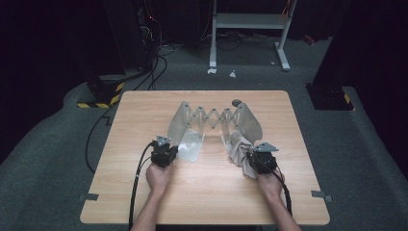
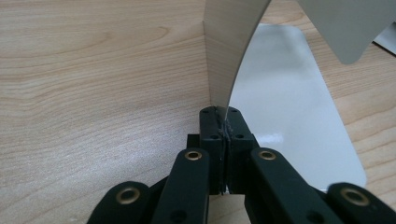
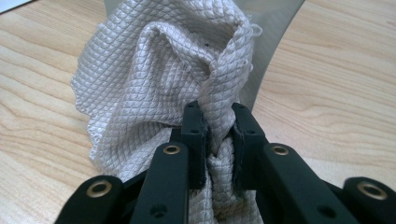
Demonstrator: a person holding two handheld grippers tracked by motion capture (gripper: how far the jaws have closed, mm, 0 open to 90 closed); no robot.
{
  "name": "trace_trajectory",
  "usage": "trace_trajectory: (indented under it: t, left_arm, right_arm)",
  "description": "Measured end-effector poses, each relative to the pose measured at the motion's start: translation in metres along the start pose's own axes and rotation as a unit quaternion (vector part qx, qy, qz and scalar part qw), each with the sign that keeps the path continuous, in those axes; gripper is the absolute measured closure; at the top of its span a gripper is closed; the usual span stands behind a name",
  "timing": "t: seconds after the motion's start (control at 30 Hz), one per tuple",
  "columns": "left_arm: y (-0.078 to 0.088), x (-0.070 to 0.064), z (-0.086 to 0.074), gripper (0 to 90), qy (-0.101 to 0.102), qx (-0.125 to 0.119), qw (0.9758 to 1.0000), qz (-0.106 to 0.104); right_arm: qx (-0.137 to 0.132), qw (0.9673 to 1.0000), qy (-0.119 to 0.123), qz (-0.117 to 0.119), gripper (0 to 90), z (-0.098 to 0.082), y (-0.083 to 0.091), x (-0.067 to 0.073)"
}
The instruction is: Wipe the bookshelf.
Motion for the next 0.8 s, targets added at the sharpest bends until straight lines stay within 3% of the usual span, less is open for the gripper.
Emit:
trace_trajectory:
  t: [0.2, 0.37, 0.5, 0.8]
  left_arm:
    - [0.0, -0.001, 0.0, 88.4, -0.004, 0.0, 1.0, 0.004]
    - [0.0, -0.001, 0.0, 88.5, -0.003, 0.0, 1.0, 0.003]
    - [0.0, -0.001, 0.0, 88.5, -0.004, 0.0, 1.0, 0.001]
    - [0.0, -0.001, 0.0, 88.3, -0.006, 0.0, 1.0, -0.001]
  right_arm:
    - [0.006, 0.9997, 0.023, -0.007, 78.8, 0.015, -0.014, 0.018]
    - [0.026, 0.998, 0.028, -0.05, 79.0, 0.025, -0.032, 0.015]
    - [0.025, 0.9981, 0.007, -0.056, 79.0, 0.03, -0.041, 0.008]
    - [0.018, 0.9983, -0.01, -0.055, 78.8, 0.041, -0.05, 0.009]
Point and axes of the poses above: each handheld gripper's, and its own axes: y roughly backward along the jaws, z roughly out of its top, x roughly to its left, the point moved 8 cm from there along -y, roughly forward along the jaws, and after that the axes turned 9 degrees about -x, right-handed, at the moved point
